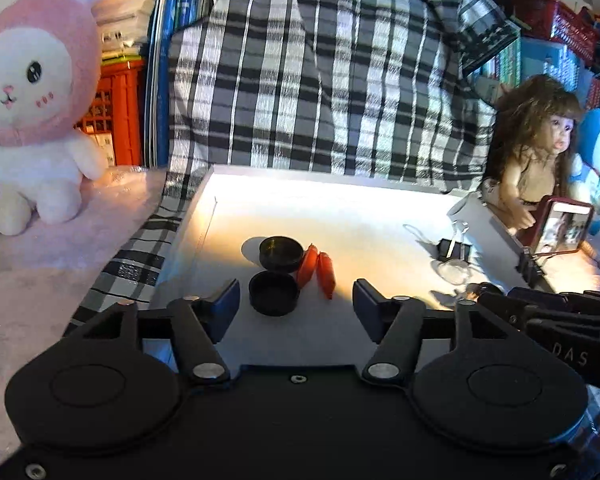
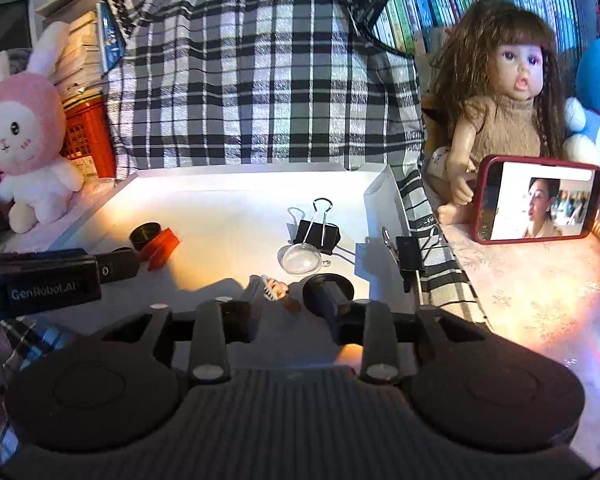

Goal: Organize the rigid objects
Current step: 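Open the right tool to drop the clip while the left tool releases the black cap, then move both open tools back from the box to the plaid cloth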

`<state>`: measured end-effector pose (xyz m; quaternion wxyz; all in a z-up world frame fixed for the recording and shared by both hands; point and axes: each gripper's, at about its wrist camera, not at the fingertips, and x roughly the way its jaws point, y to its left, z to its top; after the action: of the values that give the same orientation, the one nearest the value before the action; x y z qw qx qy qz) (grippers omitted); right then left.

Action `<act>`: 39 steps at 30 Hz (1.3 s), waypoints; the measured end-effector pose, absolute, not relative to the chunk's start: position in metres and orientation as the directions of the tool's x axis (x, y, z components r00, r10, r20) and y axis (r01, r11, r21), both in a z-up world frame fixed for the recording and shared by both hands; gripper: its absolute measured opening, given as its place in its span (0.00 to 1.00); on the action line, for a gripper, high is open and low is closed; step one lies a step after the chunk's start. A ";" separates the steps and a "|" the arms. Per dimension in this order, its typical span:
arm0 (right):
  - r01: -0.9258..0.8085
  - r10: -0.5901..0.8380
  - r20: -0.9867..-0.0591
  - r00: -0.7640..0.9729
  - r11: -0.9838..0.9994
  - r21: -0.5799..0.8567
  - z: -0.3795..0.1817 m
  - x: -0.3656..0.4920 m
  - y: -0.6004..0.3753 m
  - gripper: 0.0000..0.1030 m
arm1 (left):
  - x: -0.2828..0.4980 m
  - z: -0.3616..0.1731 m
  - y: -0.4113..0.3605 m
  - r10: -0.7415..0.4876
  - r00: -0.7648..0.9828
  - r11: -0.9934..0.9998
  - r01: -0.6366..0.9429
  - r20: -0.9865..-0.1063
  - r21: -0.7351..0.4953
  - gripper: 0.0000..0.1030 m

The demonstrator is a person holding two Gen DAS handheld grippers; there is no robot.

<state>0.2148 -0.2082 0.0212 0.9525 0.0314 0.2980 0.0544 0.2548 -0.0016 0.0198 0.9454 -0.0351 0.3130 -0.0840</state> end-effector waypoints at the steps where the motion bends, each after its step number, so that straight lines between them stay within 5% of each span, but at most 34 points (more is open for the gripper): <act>1: -0.091 0.129 -0.558 0.820 0.991 0.095 0.023 0.210 -0.208 0.57 | 0.250 0.023 -0.001 -0.189 0.793 0.982 0.144 -0.579 -0.124 0.63; 7: -0.128 0.148 -0.529 0.836 0.989 0.074 0.032 0.179 -0.209 0.62 | 0.216 0.034 0.005 -0.216 0.807 0.976 0.176 -0.550 -0.126 0.70; 39: -0.261 0.227 -0.444 0.867 0.965 -0.015 0.026 0.032 -0.197 0.78 | 0.048 0.024 0.009 -0.231 0.825 0.973 0.207 -0.516 -0.105 0.76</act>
<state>0.0318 -0.1975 0.0259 0.9654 -0.0374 0.2251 0.1263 0.0478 0.0089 0.0239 0.9550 -0.0220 0.2726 -0.1146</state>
